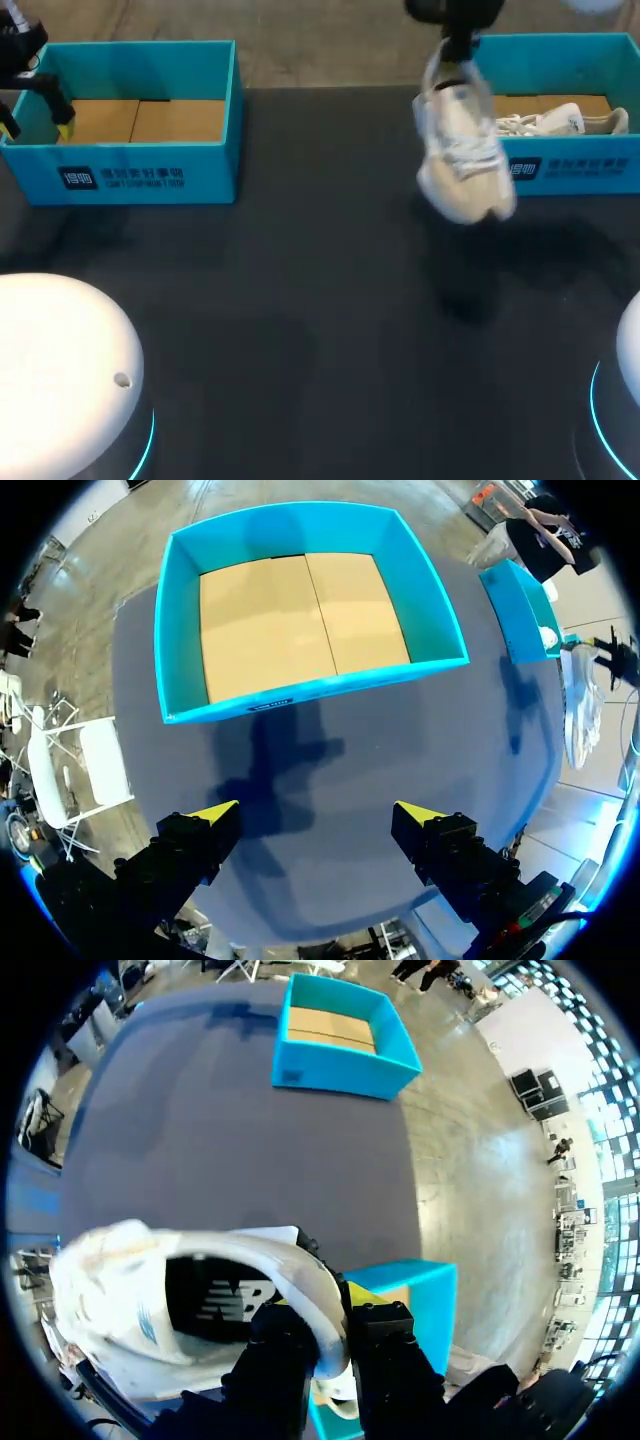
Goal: Take the shoe out of the shoebox, open the shoe tongue, remove and reinsert the insole, then place the shoe into the shoebox
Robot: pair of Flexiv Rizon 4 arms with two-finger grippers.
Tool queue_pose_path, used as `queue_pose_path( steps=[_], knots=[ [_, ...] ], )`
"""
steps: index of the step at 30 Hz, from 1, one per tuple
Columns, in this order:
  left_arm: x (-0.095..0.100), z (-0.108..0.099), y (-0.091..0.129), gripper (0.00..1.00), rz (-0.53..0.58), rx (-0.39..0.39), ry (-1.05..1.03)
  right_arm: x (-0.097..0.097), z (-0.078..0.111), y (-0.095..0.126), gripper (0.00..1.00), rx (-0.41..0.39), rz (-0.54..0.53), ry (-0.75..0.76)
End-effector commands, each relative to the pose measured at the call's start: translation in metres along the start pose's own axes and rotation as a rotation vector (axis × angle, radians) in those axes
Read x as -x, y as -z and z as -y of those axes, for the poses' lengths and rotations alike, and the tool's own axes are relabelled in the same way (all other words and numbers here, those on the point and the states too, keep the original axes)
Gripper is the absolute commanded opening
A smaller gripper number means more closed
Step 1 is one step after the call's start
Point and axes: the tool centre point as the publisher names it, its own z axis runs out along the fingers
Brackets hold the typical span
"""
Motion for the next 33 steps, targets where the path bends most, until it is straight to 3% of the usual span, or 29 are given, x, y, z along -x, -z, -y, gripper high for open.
queue_pose_path(
  steps=[1,2,5,10,17,26,33],
  knots=[
    [0.000,-0.001,0.001,1.00,0.002,0.000,0.001,0.037,0.016,0.003,0.00,0.013,-0.018,0.023],
    [0.000,-0.001,0.001,1.00,0.002,0.000,0.001,0.045,0.020,0.002,0.00,0.053,-0.028,0.061],
    [0.000,-0.001,0.001,1.00,0.002,0.000,0.001,0.069,0.028,-0.003,0.00,0.060,-0.029,0.071],
    [0.000,-0.001,0.001,1.00,0.002,0.000,0.001,0.101,0.036,-0.011,0.00,0.022,-0.018,0.081],
    [0.000,-0.001,0.001,1.00,0.002,0.000,0.001,0.140,0.051,-0.031,0.00,0.041,-0.005,0.119],
    [0.000,-0.001,0.001,1.00,0.002,0.000,0.001,0.167,0.073,-0.047,0.00,-0.009,-0.013,0.063],
    [0.000,-0.001,0.001,1.00,0.002,0.000,0.001,0.178,0.108,-0.053,0.00,-0.049,-0.035,-0.069]
  ],
)
